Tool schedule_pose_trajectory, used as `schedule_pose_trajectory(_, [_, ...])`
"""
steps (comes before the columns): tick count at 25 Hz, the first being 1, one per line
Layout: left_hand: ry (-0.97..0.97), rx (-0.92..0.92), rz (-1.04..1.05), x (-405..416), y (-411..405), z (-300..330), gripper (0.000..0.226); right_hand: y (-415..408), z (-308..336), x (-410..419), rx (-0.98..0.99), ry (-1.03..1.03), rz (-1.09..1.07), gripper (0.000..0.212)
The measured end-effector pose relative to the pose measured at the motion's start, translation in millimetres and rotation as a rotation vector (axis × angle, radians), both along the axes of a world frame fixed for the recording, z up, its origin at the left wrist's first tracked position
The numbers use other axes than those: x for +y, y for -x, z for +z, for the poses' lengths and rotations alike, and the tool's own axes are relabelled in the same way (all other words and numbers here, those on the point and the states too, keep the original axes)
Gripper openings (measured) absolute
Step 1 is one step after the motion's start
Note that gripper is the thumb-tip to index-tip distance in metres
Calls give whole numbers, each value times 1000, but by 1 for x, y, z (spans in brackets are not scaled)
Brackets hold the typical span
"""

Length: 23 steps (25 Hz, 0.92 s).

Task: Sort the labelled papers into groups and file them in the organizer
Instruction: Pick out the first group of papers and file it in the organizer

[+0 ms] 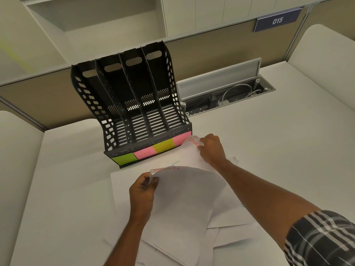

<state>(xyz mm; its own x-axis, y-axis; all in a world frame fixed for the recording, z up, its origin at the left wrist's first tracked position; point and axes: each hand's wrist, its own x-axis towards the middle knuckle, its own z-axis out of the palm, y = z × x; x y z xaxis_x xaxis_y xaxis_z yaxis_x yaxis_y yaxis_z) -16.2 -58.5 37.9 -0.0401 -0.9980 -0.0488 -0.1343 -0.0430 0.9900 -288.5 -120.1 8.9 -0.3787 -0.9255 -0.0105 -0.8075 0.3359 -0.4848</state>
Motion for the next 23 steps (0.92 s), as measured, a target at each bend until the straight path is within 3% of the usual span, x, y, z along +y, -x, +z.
schedule_pose_trajectory(6, [7,-19,-8,-2,-2,5,40,-1,21,0,-111,33,7,22])
schedule_pose_trajectory(9, [87,-65,-74,-6,3,14,39,-8,52,24,-183,249,138,15])
schedule_pose_trajectory(12, [220,-162,-139,-10,17,30,40,-19,86,53,-133,516,340,9])
schedule_pose_trajectory(15, [385,-234,-182,-16,29,48,43,-28,119,72,-43,710,429,16])
schedule_pose_trajectory(19, [473,-213,-216,-21,34,59,25,-20,172,73,-26,920,316,12])
schedule_pose_trajectory(23, [431,-193,-160,-18,26,66,33,0,230,75,-14,1029,207,7])
